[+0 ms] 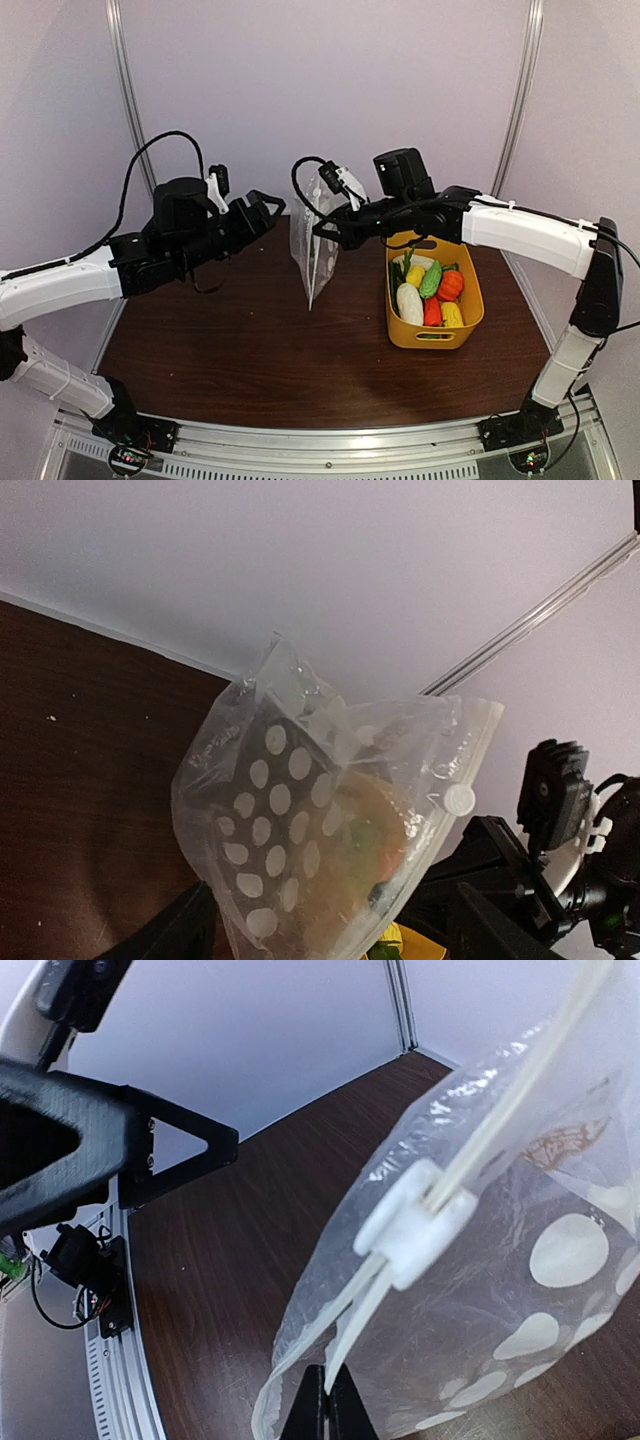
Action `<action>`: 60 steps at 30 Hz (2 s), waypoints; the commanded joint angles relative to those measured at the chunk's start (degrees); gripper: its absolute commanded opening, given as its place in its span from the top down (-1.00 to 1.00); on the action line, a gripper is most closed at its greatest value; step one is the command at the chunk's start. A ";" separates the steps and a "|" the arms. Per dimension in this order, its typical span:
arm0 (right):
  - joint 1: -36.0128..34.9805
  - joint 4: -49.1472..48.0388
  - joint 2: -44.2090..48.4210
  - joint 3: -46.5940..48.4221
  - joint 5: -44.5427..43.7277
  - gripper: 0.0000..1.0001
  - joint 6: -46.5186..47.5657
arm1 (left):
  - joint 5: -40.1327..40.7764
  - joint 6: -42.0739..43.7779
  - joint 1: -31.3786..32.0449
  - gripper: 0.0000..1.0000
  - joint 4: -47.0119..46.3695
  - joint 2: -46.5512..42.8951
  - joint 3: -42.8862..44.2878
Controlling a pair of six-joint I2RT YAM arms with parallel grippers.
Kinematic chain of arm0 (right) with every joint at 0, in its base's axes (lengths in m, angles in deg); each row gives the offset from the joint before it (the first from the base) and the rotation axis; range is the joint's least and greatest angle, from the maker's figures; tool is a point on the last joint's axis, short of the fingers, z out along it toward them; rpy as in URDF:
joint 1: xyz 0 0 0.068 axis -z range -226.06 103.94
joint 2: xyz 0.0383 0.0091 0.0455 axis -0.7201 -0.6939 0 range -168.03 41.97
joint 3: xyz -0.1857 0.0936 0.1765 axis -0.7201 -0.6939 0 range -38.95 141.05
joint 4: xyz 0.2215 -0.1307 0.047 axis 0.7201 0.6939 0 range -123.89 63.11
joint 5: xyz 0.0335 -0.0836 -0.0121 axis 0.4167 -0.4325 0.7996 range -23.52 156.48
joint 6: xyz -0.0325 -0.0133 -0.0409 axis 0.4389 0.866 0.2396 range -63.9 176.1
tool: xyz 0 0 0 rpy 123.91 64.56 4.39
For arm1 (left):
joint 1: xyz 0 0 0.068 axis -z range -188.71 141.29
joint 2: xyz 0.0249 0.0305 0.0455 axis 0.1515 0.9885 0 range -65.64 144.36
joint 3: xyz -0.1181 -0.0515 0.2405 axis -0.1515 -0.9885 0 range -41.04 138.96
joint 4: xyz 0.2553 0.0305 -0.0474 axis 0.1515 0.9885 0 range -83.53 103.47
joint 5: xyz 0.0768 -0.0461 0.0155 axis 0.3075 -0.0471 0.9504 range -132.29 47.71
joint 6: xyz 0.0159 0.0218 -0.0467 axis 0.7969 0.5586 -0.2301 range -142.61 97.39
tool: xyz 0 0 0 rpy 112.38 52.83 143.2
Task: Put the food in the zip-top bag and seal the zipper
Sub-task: Pass from the left arm to the right, then pass from the right arm to the left
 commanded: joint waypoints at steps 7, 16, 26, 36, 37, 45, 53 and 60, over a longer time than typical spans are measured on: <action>0.42 0.02 -4.17 3.46 -3.05 1.00 -12.48 | 4.78 23.74 7.07 -0.64 -1.20 5.20 -0.38; 0.41 -0.50 -4.94 3.35 -0.47 1.00 -14.61 | 5.64 28.45 7.20 -0.37 -1.22 9.38 1.34; 0.56 -0.57 -4.39 3.18 1.02 1.00 -15.20 | 11.58 32.02 7.17 -0.11 1.98 10.21 3.24; 0.49 -1.53 -5.04 3.14 2.13 1.00 -17.22 | 7.07 35.12 7.23 -0.40 2.66 12.34 5.24; 0.49 -1.57 -5.06 3.22 2.38 1.00 -17.34 | 5.84 35.19 7.21 -0.41 2.64 12.62 5.28; 0.67 -1.94 -4.53 2.71 3.16 1.00 -17.84 | 10.56 34.77 7.24 -0.17 4.34 13.88 6.08; 0.70 -1.84 -3.99 1.53 4.07 1.00 -16.40 | 15.19 34.76 7.23 0.17 6.29 13.39 6.08; 1.18 0.90 -3.83 -0.03 -0.45 1.00 -14.02 | 21.02 35.90 7.19 0.93 6.78 10.71 5.33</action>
